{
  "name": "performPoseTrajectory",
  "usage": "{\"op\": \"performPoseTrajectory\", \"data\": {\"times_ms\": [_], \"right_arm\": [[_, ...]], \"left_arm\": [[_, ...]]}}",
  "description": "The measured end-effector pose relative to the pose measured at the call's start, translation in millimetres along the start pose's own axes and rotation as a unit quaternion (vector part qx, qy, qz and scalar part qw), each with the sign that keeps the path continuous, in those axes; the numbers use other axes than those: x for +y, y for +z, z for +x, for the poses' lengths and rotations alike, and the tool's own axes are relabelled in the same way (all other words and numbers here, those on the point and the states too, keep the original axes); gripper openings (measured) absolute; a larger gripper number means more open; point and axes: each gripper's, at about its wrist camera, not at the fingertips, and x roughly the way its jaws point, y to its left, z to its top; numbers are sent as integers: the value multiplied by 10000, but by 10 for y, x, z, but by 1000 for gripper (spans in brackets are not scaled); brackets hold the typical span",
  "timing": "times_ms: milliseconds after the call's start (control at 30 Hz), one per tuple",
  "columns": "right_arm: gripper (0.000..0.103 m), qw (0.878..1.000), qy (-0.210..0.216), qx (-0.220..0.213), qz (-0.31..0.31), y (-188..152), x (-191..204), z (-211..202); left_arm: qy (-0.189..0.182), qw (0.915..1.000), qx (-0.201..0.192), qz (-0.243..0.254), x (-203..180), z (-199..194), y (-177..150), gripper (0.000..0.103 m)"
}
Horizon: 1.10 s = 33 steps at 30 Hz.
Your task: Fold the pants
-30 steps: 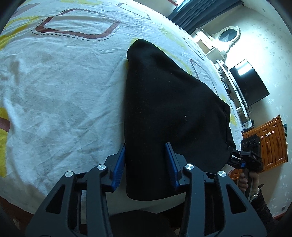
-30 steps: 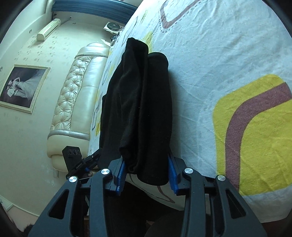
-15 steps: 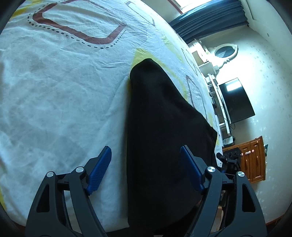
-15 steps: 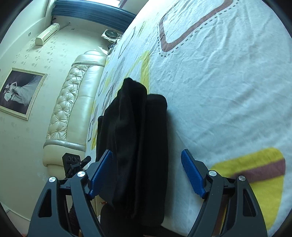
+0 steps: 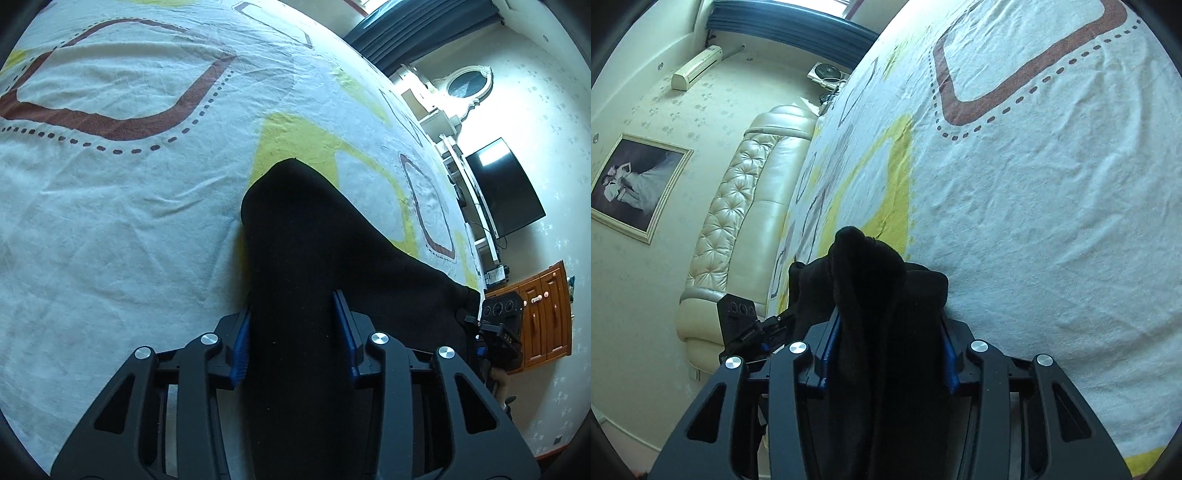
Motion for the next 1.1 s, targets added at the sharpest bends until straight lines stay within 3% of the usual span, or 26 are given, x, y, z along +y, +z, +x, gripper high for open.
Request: {"op": "performPoseTrajectory", "data": {"times_ms": [300,800,1100], "right_arm": [[39,9995,-169,-205,-147,86,79,57],[39,9989,-144,-377,-246,292,124,180],[39,9982,-220,-425,-366,603,204,353]], "left_arm": [[402,9988,-182,190,-80,-39,104,31],[696,9967,-406,132,-46,6,420,31],[787,9956,-500,50,3,93,755,31]]}}
